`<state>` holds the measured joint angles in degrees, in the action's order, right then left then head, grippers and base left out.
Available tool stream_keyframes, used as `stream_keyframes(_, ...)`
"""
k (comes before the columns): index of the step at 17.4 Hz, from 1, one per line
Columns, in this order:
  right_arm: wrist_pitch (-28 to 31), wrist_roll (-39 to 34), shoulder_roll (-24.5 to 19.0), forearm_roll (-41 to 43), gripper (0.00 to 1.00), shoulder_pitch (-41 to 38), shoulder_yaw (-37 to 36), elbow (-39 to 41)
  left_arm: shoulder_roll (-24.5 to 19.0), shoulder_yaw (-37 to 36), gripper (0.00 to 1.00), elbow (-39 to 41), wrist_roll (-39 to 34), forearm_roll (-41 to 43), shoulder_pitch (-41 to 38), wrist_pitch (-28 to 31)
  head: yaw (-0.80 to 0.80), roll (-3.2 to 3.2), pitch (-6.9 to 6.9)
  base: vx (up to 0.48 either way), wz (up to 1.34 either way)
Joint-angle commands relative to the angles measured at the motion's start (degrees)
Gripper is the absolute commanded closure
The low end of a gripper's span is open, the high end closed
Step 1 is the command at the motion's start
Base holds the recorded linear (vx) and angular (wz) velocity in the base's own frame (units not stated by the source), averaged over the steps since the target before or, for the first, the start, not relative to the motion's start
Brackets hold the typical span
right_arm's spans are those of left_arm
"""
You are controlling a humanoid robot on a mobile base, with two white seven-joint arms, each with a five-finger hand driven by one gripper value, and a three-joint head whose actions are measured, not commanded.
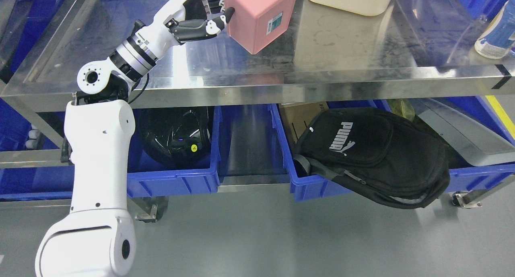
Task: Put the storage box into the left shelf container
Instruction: 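Carry the pink box in the left hand while turning toward the shelving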
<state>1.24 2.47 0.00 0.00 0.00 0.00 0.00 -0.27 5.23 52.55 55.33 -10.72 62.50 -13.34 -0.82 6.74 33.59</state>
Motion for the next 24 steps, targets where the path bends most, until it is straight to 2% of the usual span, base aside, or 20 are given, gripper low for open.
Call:
stream_keyframes(1, 0.0, 0.0, 1.0, -0.1, 0.00, -0.5, -0.3, 1.0, -0.7, -4.9, 0.99, 18.9, -9.8, -16.9, -11.0, -0.5, 0.00, 0.00, 0.00, 0.002, 0.07)
stream_keyframes(4, 0.0, 0.0, 1.0, -0.1, 0.00, -0.5, -0.3, 1.0, -0.7, -16.5, 0.99, 33.9, -25.8, -17.4, -23.0, -5.5, 0.00, 0.00, 0.00, 0.031, 0.25)
stream_keyframes(6, 0.0, 0.0, 1.0, -0.1, 0.00, -0.5, -0.3, 1.0, -0.7, -24.1, 0.99, 38.8, -28.6, -17.1, -31.3, -8.2, 0.00, 0.00, 0.00, 0.078, 0.86)
stream_keyframes(8, 0.0, 0.0, 1.0, -0.1, 0.00, -0.5, -0.3, 1.0, -0.7, -26.7, 0.99, 39.0, -28.4, -16.4, -37.5, -12.2, 0.00, 0.00, 0.00, 0.113, 1.13)
stream_keyframes(11, 0.0, 0.0, 1.0, -0.1, 0.00, -0.5, -0.3, 1.0, -0.7, -26.0, 0.99, 38.9, -25.2, -15.8, -47.0, -16.9, 0.00, 0.00, 0.02, 0.106, 1.34)
stream_keyframes(15, 0.0, 0.0, 1.0, -0.1, 0.00, -0.5, -0.3, 1.0, -0.7, -19.1, 0.98, 38.6, -24.7, -15.8, -54.9, -21.5, 0.00, 0.00, 0.02, 0.160, 1.48)
stream_keyframes(18, 0.0, 0.0, 1.0, -0.1, 0.00, -0.5, -0.3, 1.0, -0.7, -18.0, 0.98, 38.7, -24.7, -15.8, -61.3, -26.5, 0.00, 0.00, 0.04, 0.149, 1.20)
stream_keyframes(24, 0.0, 0.0, 1.0, -0.1, 0.00, -0.5, -0.3, 1.0, -0.7, -14.6, 0.98, 38.7, -24.7, -15.8, -63.0, -29.3, 0.00, 0.00, 0.05, 0.296, 1.07)
